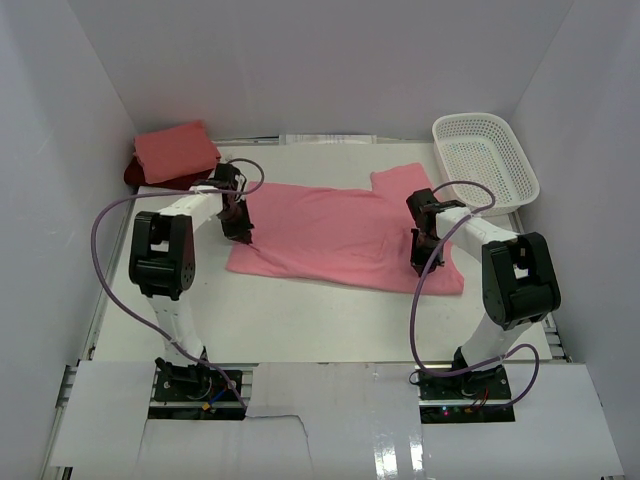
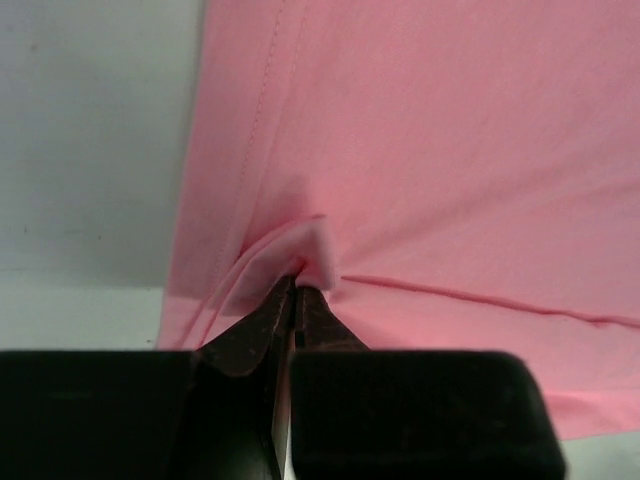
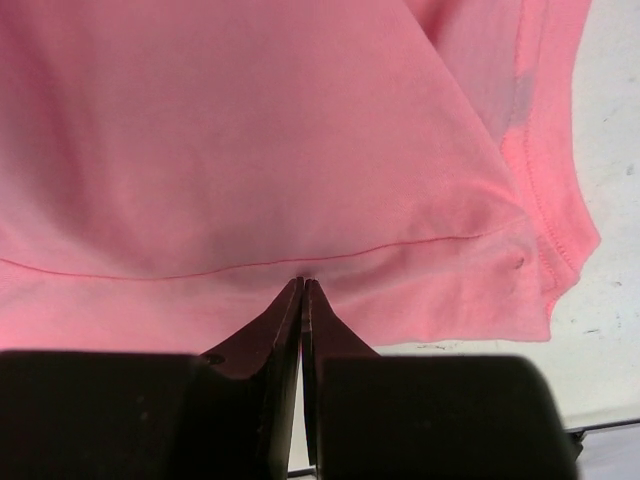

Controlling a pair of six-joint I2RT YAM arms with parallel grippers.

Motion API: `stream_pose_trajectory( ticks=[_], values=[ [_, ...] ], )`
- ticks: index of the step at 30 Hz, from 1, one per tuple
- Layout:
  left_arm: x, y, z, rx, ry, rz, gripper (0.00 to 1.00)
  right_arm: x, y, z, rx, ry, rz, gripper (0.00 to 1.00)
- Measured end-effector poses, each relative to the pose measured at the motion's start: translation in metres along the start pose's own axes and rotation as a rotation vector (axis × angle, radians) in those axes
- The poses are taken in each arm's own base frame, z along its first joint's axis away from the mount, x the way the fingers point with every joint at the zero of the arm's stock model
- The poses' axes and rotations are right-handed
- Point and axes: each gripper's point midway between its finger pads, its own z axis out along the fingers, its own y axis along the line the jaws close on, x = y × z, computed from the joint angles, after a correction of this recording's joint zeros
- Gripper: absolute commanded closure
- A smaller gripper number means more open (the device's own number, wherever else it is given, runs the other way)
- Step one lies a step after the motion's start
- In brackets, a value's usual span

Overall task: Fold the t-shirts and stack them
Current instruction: Fold the flattened tshirt in 1/3 of the way

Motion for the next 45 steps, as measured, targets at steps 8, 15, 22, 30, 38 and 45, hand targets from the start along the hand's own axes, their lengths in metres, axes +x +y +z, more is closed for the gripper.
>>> stream_pose_trajectory(
  ticks=[8, 15, 22, 30, 38, 45],
  values=[
    [0.03, 0.015, -0.006, -0.03, 0.005, -0.006, 0.85, 0.025, -0.002, 0.009, -0.009, 0.044, -0.012, 0.92],
    [0.053, 0.026, -0.014, -0.044, 0.003, -0.008, 0.8, 0.048, 0.002, 0.004, -0.01, 0.054, -0.054, 0.92],
    [0.084, 0.039, -0.025, -0.069, 0.039, -0.014, 0.74, 0.078, 0.004, -0.002, 0.013, 0.079, -0.1, 0.92],
    [0.116, 0.05, -0.036, -0.101, 0.103, -0.025, 0.53, 0.105, -0.009, -0.007, 0.03, 0.108, -0.103, 0.92],
    [0.123, 0.047, -0.048, -0.09, 0.13, -0.04, 0.29, 0.084, -0.004, -0.034, 0.025, 0.069, -0.115, 0.76],
    [0.021, 0.01, -0.121, -0.028, -0.144, -0.016, 0.19, -0.047, 0.046, -0.12, -0.1, -0.274, -0.115, 0.56]
  ],
)
